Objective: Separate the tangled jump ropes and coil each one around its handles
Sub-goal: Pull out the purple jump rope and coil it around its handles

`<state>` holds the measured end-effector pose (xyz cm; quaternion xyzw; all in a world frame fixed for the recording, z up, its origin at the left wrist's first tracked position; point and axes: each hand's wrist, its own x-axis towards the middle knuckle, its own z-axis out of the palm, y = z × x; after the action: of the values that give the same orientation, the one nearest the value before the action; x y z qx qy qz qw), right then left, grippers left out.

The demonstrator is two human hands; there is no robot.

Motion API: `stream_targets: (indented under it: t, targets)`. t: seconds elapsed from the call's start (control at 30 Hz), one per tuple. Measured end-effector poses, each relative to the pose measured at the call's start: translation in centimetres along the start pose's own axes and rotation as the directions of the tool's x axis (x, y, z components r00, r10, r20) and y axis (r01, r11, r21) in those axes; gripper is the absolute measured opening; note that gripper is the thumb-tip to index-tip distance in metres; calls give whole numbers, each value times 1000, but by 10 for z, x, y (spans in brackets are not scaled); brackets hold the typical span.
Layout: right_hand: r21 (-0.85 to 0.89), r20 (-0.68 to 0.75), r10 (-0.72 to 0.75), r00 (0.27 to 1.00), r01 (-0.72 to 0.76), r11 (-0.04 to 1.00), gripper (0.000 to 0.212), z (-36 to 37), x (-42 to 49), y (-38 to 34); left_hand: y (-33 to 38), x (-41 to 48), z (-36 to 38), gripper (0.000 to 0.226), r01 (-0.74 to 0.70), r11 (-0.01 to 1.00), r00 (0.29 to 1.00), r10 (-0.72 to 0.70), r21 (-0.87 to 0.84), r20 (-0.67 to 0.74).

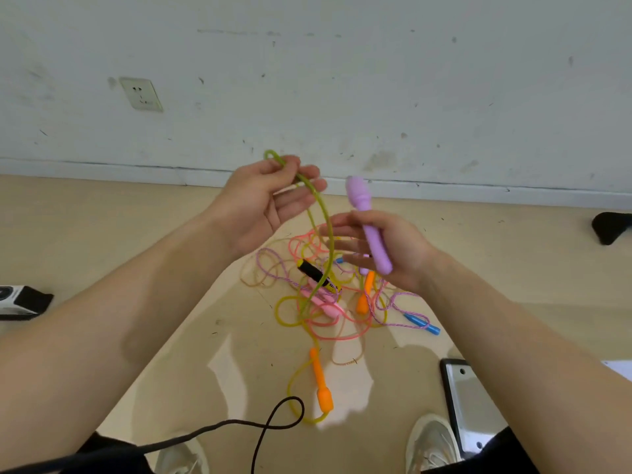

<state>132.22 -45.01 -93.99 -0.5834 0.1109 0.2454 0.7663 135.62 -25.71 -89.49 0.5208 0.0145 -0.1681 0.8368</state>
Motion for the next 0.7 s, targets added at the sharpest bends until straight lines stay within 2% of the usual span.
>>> stream_targets:
  t: [0.1, 0.17, 0.2, 0.27, 0.3, 0.4, 0.47, 0.53, 0.57, 0.63, 0.7]
  targets:
    - [-54, 189, 38, 981, -28, 998, 31, 13, -4, 6, 9, 9, -7, 12, -31, 974, 995, 8, -224, -104]
    - [-70, 229, 27, 973, -11, 997, 28, 19, -6, 6, 10, 13, -15, 13, -50, 953, 985, -3, -299, -173]
    - [-83, 216, 5, 976, 14, 996, 25, 21, -7, 5, 10, 15, -19, 12, -53, 957, 980, -6, -284, -201]
    - [-98, 151, -72, 986, 87, 991, 18, 24, -6, 1, 7, 16, -26, 14, -6, 993, 974, -21, -119, -225]
    - [-82, 117, -113, 987, 123, 989, 17, 25, -6, -2, 4, 15, -29, 25, 60, 998, 975, -53, 28, -214]
    - [33, 54, -207, 977, 206, 978, 16, 26, -2, -10, -9, 2, -30, 64, 268, 865, 963, -253, 425, -92]
    - [137, 16, -239, 971, 234, 962, 15, 28, 1, -14, -23, -8, -23, 81, 299, 793, 923, -382, 530, 52]
    - [231, -28, -265, 964, 264, 936, 13, 28, 3, -19, -38, -17, -16, 83, 243, 745, 891, -425, 622, 161]
    - [277, -50, -279, 959, 282, 919, 13, 27, 3, -22, -46, -18, -18, 76, 167, 703, 892, -407, 692, 199]
    - [357, -110, -307, 945, 325, 876, 14, 21, 3, -29, -59, -18, -32, 50, -45, 537, 895, -353, 843, 273]
    - [396, -179, -317, 931, 363, 843, 15, 13, 3, -34, -64, -17, -50, 32, -156, 353, 905, -323, 923, 276]
